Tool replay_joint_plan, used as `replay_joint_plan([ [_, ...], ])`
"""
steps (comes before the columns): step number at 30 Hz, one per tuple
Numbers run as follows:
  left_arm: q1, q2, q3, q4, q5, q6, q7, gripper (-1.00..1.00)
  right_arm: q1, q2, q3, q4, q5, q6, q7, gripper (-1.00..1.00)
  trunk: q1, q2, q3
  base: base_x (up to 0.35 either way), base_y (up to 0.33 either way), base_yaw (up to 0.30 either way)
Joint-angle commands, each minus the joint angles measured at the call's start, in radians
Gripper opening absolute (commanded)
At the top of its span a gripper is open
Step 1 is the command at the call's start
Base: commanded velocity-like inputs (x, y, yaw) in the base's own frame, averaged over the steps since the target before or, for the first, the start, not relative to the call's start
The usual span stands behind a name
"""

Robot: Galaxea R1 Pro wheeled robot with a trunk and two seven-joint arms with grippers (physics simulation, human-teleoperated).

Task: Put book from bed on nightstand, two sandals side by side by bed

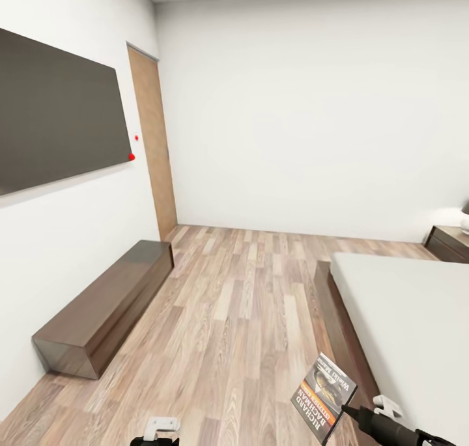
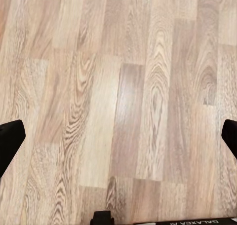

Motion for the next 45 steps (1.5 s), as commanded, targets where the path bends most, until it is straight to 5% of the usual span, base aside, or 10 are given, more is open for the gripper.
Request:
replay_joint_plan([
  [1, -0.001, 0.0, 0.009, 0.001, -0.01, -0.003, -0.001, 1.0, -0.002, 0.0, 0.001, 0.003, -0.011, 0.007, 0.006, -1.0, 0.001, -0.002, -0.002, 0.329, 0.0, 0.0],
  [45, -0.001, -0.015, 0.009, 0.001, -0.008, -0.002, -0.007, 1.0, -0.002, 0.0, 0.0, 0.003, -0.012, 0.007, 0.005, -1.0, 0.001, -0.002, -0.002, 0.33, 0.0, 0.0],
])
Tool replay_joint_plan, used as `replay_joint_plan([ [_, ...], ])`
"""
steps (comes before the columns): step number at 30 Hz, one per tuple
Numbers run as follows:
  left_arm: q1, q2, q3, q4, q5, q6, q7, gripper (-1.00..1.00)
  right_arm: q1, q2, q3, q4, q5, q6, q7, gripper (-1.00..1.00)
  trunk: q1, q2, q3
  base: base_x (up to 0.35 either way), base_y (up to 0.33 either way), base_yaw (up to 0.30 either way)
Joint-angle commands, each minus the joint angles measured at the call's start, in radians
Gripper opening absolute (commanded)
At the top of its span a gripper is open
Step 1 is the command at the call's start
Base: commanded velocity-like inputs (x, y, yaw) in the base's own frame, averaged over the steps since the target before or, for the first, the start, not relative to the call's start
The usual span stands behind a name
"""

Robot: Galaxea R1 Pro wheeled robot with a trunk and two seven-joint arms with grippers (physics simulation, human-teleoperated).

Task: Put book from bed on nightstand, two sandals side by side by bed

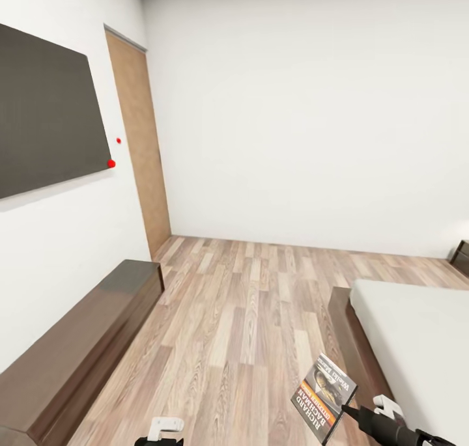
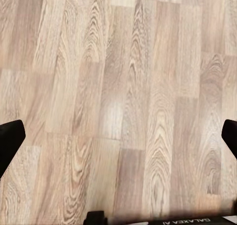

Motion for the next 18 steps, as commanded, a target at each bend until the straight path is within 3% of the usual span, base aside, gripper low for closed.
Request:
replay_joint_plan([
  [1, -0.001, 0.0, 0.009, 0.001, -0.01, -0.003, -0.001, 1.0, -0.002, 0.0, 0.002, 0.003, -0.011, 0.007, 0.005, -1.0, 0.001, -0.002, -0.002, 0.331, 0.0, 0.0],
  [18, -0.001, -0.008, 0.009, 0.001, -0.008, -0.003, -0.001, 1.0, -0.002, 0.0, 0.001, 0.003, -0.012, 0.007, 0.006, -1.0, 0.001, -0.002, -0.002, 0.331, 0.0, 0.0],
])
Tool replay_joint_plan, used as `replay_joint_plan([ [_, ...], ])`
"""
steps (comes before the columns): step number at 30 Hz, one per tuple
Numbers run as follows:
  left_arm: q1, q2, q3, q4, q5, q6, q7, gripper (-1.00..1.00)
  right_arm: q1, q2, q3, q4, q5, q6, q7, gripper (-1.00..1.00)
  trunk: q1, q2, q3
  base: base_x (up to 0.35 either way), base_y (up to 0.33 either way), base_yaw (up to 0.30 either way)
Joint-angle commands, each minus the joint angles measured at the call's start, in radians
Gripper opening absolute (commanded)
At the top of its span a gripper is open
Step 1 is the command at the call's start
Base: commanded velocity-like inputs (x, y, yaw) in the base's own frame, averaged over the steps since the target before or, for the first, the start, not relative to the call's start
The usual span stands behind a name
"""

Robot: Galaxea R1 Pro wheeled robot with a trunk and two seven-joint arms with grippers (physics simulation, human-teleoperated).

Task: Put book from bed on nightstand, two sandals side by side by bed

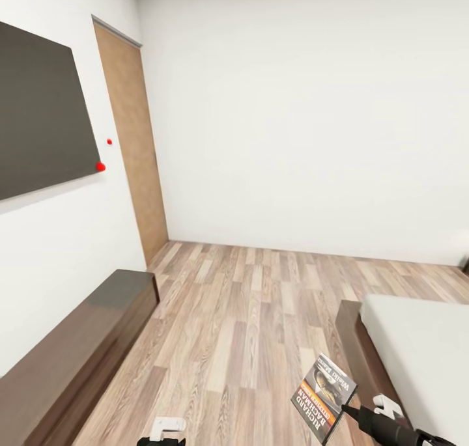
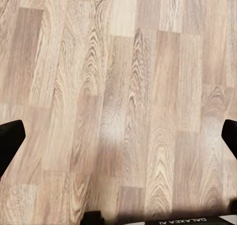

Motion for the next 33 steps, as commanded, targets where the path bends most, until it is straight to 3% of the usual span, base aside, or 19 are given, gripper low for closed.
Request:
replay_joint_plan([
  [1, -0.001, 0.0, 0.009, 0.001, -0.01, -0.003, -0.001, 1.0, -0.001, 0.0, 0.001, 0.003, -0.011, 0.007, 0.005, -1.0, 0.001, -0.002, -0.002, 0.331, 0.0, 0.0],
  [33, 0.004, -0.013, 0.009, 0.001, -0.01, -0.003, -0.001, 1.0, -0.001, 0.0, 0.002, 0.003, -0.011, 0.007, 0.005, -1.0, 0.001, -0.002, -0.002, 0.331, 0.0, 0.0],
])
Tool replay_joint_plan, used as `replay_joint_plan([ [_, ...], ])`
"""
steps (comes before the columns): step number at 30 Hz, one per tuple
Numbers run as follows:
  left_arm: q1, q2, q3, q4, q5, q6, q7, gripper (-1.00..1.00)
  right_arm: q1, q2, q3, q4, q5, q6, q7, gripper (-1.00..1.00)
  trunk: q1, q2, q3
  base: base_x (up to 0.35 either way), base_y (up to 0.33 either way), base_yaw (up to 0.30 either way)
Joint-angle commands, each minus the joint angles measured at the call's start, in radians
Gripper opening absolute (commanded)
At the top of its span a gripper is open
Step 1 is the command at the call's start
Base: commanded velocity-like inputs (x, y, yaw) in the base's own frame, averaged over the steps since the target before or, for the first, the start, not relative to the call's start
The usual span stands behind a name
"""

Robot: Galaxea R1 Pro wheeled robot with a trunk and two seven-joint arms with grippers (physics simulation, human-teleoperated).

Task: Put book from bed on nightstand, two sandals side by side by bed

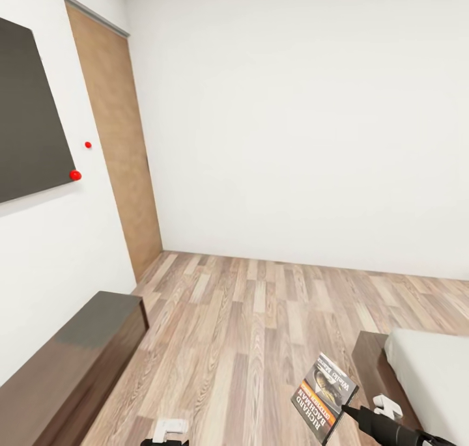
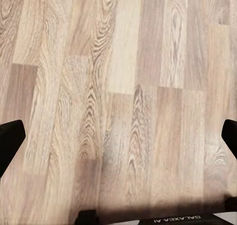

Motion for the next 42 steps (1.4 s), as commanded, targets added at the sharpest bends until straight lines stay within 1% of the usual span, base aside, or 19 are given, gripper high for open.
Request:
replay_joint_plan([
  [1, -0.001, 0.0, 0.009, 0.001, -0.01, -0.003, -0.001, 1.0, -0.002, 0.0, 0.001, 0.003, -0.011, 0.007, 0.005, -1.0, 0.001, -0.002, -0.002, 0.331, 0.0, 0.0],
  [10, -0.001, -0.006, 0.009, 0.001, -0.009, -0.003, -0.001, 1.0, -0.002, 0.0, 0.001, 0.003, -0.011, 0.007, 0.005, -1.0, 0.001, -0.002, -0.002, 0.331, 0.0, 0.0],
  [35, -0.001, -0.006, 0.009, 0.001, -0.01, -0.003, -0.001, 1.0, -0.001, 0.0, 0.002, 0.003, -0.011, 0.007, 0.005, -1.0, 0.001, -0.002, -0.002, 0.331, 0.0, -0.001],
  [42, -0.001, -0.006, 0.009, 0.001, -0.01, -0.003, -0.001, 1.0, -0.001, 0.0, 0.002, 0.003, -0.011, 0.007, 0.006, -1.0, 0.001, -0.002, -0.001, 0.331, 0.0, -0.169],
])
